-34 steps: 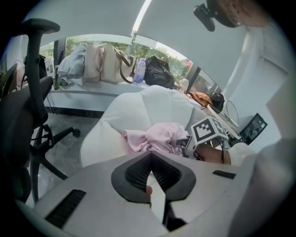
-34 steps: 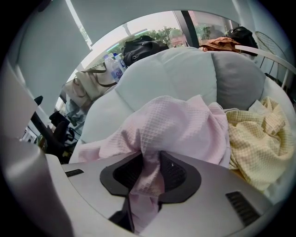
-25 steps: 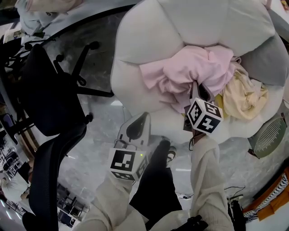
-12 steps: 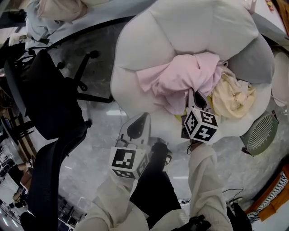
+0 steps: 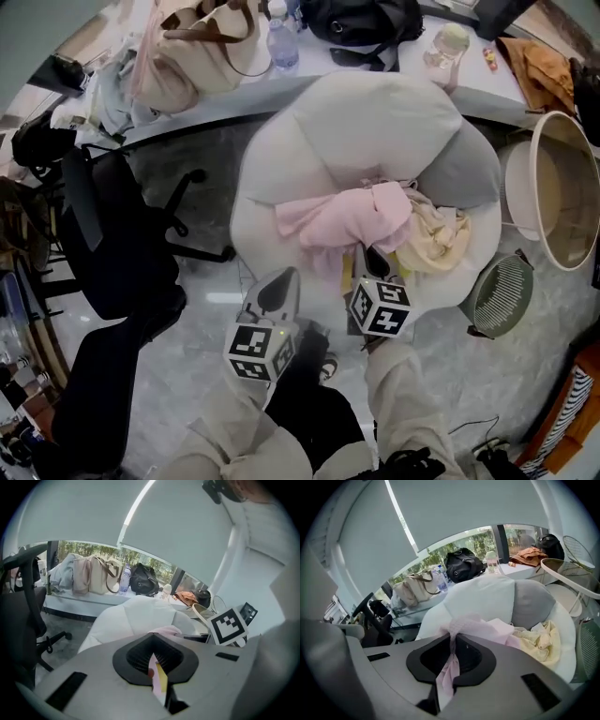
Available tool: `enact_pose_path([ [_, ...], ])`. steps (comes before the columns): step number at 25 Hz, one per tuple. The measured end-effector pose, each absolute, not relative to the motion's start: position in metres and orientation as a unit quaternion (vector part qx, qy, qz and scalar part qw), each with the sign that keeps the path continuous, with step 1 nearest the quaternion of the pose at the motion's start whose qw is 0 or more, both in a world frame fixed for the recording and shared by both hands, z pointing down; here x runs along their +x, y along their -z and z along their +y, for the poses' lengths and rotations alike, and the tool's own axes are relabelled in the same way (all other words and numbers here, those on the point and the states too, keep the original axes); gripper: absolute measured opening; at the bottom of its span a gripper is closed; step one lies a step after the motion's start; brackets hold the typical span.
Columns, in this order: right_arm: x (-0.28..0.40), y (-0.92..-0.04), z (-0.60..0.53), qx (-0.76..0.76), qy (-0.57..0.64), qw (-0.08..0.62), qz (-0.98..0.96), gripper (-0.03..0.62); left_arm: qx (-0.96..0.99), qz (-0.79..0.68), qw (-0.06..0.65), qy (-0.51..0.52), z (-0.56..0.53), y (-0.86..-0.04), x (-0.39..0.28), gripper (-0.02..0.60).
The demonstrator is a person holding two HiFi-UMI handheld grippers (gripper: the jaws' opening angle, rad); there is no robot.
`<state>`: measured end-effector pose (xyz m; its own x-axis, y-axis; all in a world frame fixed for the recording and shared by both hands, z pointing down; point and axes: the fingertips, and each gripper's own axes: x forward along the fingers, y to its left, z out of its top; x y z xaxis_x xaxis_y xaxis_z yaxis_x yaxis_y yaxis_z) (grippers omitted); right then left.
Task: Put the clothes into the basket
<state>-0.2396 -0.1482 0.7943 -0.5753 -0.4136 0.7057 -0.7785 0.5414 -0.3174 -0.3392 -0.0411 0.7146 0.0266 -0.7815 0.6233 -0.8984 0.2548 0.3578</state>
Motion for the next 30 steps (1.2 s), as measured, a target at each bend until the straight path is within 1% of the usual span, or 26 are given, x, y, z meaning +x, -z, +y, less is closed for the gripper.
enact_pose_path([
  [4, -0.227, -0.751, -0.131, 0.353, -0.313, 0.292, -0.832, 0.041, 0.614, -0.685, 0.387, -0.066, -0.038, -0.674, -0.322, 0.006],
  [8, -0.213, -0.702, -0.128, 0.362, -0.319, 0.280, -0.830, 0.041, 0.624, -0.678, 0.384, -0.057, -0.040, -0.633, -0.314, 0.006],
  [16, -0.185, -0.604, -0.110, 0.373, -0.341, 0.255, -0.824, 0.041, 0.620, -0.674, 0.401, -0.022, -0.036, -0.564, -0.302, 0.006],
  [27, -0.146, -0.476, -0.130, 0.405, -0.334, 0.197, -0.828, 0.041, 0.667, -0.657, 0.352, -0.009, -0.078, -0.465, -0.287, 0.006],
  [30, -0.133, -0.453, -0.137, 0.413, -0.322, 0.184, -0.832, 0.041, 0.691, -0.642, 0.332, -0.009, -0.101, -0.442, -0.269, 0.006],
])
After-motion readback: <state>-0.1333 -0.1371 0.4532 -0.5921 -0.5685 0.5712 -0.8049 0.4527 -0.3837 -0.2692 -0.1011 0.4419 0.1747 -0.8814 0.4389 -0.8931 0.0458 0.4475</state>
